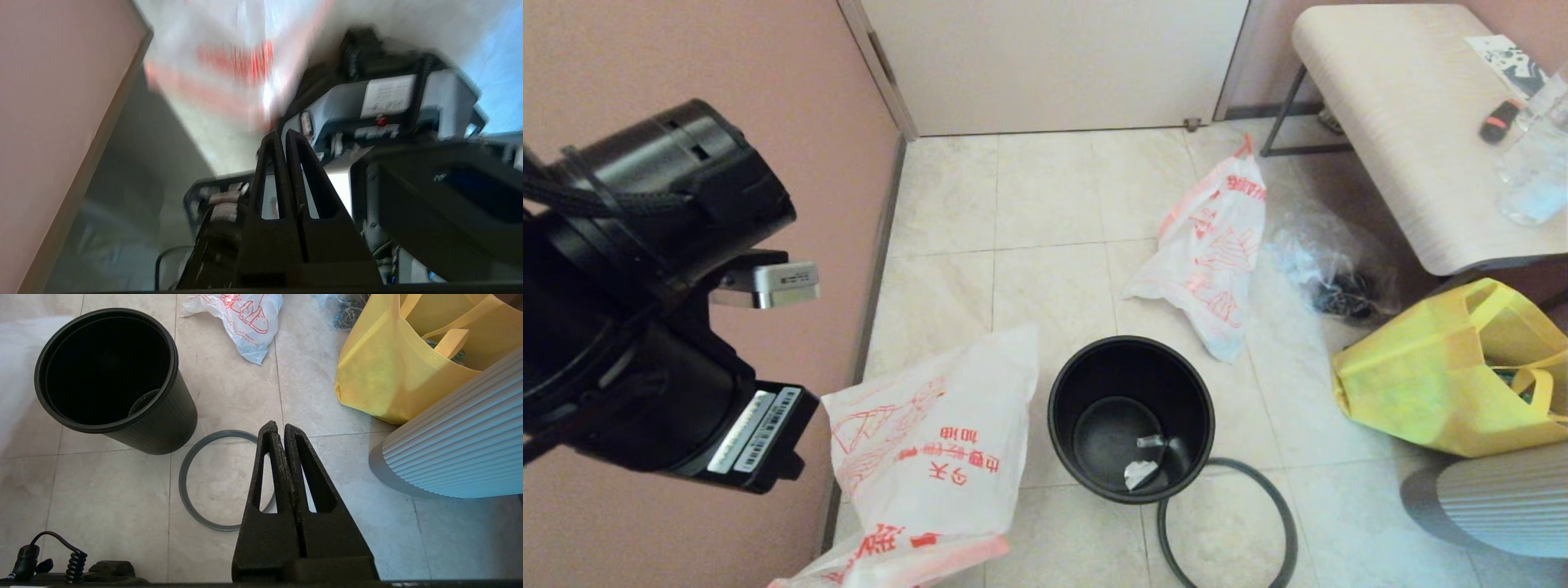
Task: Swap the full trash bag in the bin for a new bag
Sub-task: Pick up a new trash bag
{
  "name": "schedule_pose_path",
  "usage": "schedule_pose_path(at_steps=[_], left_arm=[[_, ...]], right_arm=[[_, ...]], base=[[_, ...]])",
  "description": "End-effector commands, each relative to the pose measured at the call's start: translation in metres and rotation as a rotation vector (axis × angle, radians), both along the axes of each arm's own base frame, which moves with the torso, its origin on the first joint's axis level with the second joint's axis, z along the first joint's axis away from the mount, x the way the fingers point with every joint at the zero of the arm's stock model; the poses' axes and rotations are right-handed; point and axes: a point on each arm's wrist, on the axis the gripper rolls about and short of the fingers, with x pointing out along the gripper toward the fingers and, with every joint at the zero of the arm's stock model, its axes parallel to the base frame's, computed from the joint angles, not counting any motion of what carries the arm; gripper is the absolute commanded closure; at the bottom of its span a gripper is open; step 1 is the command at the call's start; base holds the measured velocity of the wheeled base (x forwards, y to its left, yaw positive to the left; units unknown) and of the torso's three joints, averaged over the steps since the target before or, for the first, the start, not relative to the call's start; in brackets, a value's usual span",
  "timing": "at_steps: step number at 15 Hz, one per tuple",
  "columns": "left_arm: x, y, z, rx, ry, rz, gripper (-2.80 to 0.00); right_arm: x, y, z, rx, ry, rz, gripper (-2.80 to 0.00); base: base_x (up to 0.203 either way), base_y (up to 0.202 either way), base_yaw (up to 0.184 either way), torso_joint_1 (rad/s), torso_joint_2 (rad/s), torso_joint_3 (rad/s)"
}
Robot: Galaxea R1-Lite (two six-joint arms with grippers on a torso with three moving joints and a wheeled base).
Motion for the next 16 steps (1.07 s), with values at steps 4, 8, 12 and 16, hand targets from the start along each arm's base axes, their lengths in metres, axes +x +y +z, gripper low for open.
schedule_pose_path(at_steps=[4,8,12,16], left_arm=[[0.04,-0.017,-0.062,0.078,0.114,0.064,0.0],[0.098,-0.034,-0.131,0.122,0.181,0.131,0.0],[0.144,-0.038,-0.195,0.179,0.235,0.176,0.0],[0.177,-0.041,-0.262,0.277,0.276,0.184,0.0]], right_arm=[[0.0,0.0,0.0,0.0,0.001,0.0,0.0],[0.0,0.0,0.0,0.0,0.001,0.0,0.0],[0.0,0.0,0.0,0.0,0.004,-0.001,0.0],[0.0,0.0,0.0,0.0,0.005,-0.001,0.0]], base=[[0.0,0.0,0.0,0.0,0.0,0.0],[0.0,0.0,0.0,0.0,0.0,0.0],[0.0,0.0,0.0,0.0,0.0,0.0],[0.0,0.0,0.0,0.0,0.0,0.0]])
